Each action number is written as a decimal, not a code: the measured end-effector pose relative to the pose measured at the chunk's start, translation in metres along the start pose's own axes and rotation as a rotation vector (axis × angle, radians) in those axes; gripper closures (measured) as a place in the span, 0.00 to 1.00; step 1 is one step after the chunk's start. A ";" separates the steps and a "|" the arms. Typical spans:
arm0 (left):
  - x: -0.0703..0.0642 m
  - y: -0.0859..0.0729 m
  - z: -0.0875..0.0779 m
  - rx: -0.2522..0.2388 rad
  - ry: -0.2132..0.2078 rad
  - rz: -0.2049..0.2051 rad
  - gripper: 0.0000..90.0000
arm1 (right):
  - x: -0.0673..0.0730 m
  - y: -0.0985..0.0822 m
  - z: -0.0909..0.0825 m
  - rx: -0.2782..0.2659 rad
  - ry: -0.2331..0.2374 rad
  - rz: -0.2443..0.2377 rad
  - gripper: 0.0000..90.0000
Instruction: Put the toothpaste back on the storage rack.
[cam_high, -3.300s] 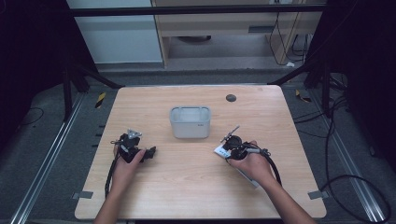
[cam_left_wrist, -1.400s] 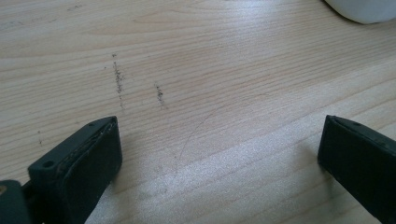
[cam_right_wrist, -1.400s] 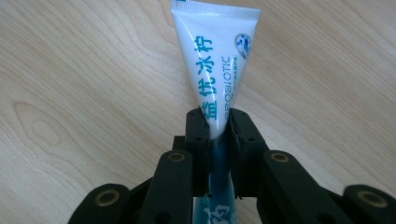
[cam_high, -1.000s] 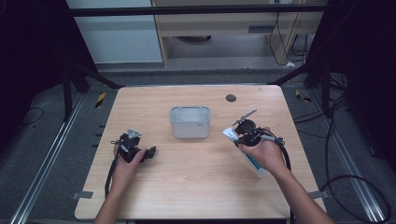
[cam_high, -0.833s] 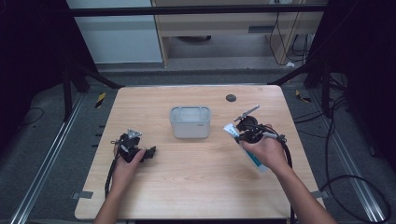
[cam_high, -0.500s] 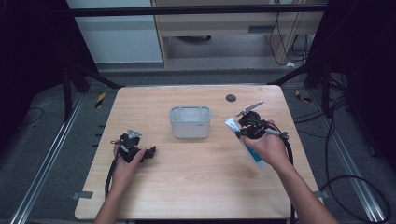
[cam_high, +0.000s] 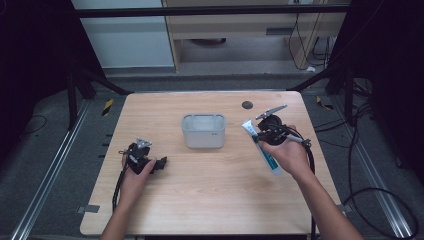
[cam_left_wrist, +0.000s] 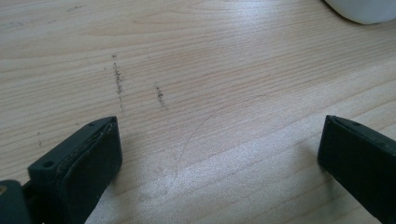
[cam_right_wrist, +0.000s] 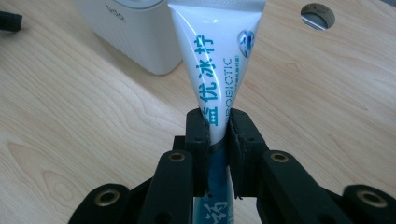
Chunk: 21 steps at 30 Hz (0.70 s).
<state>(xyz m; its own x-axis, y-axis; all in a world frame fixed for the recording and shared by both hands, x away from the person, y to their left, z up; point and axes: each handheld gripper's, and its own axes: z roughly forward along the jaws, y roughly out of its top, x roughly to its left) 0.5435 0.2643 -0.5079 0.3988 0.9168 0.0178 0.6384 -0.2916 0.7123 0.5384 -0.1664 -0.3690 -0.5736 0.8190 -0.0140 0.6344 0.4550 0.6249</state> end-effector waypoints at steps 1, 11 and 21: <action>0.000 0.000 0.000 0.000 0.000 0.000 0.00 | 0.000 0.001 0.000 -0.003 -0.001 -0.004 0.88; 0.000 0.000 0.000 0.000 0.000 0.000 0.00 | -0.001 0.004 -0.005 -0.041 0.005 0.007 0.88; 0.000 0.000 0.000 0.000 0.000 0.000 0.00 | -0.002 0.009 -0.013 -0.090 0.000 0.004 0.89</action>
<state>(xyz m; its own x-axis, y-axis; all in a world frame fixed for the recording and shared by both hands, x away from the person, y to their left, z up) 0.5435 0.2643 -0.5079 0.3991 0.9167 0.0180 0.6384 -0.2919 0.7122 0.5384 -0.1683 -0.3532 -0.5711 0.8208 -0.0107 0.5876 0.4179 0.6928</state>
